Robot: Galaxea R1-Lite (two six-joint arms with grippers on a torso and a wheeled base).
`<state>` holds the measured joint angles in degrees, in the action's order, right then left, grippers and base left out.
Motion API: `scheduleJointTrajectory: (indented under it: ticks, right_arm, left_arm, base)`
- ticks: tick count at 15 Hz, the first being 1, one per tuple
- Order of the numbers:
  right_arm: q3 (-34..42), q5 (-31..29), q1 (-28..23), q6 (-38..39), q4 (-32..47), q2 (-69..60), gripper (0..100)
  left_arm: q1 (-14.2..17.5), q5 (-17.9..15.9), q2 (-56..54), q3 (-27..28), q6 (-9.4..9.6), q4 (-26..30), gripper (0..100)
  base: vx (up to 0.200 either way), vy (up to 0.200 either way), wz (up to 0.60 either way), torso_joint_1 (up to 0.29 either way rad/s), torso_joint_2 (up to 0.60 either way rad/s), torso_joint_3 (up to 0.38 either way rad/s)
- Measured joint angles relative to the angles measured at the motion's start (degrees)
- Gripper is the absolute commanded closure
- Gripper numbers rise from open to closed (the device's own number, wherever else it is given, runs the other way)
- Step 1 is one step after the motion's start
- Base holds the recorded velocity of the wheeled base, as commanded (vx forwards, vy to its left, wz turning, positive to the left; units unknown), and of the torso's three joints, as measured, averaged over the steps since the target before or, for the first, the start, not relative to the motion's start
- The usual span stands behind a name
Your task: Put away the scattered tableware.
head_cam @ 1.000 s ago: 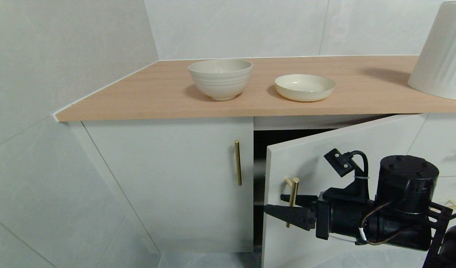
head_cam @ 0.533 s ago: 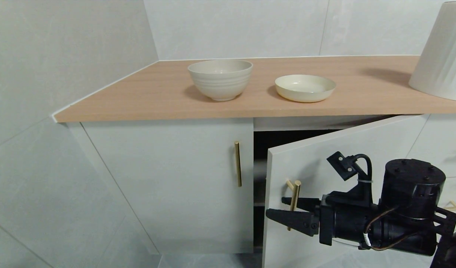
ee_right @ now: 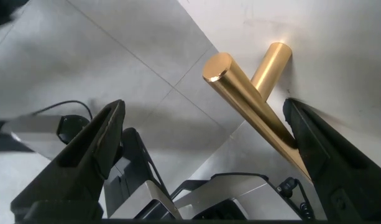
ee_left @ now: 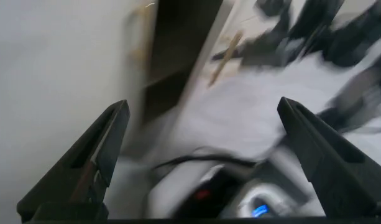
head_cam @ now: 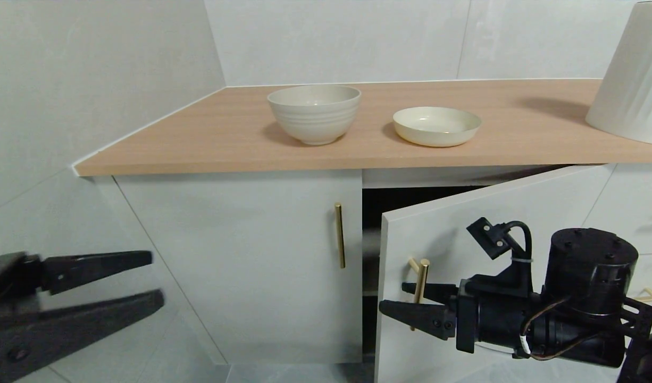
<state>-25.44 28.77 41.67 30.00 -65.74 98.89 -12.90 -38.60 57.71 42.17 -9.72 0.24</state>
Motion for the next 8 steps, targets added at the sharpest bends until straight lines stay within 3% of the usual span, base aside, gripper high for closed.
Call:
scheduleJointTrajectory:
  ticks: [2, 4, 8]
  right_arm:
    - [0.0, -0.1, 0.3, 0.0, -0.1, 0.0, 0]
    - [0.0, -0.3, 0.8, 0.0, -0.1, 0.0, 0]
    - [0.2, -0.2, 1.1, -0.1, -0.2, 0.0, 0]
  left_arm:
    - [-3.9, -0.7, 8.1, -3.1, -5.3, -12.9, 0]
    - [-6.9, -0.8, 14.3, -8.3, -6.51, -21.3, 0]
    - [-11.9, -0.9, 23.3, -14.1, -7.83, -30.8, 0]
  base:
    - [0.0, 0.0, 0.0, 0.0, 0.0, 0.0]
    - [0.0, 0.0, 0.0, 0.0, 0.0, 0.0]
    - [0.0, 0.0, 0.0, 0.0, 0.0, 0.0]
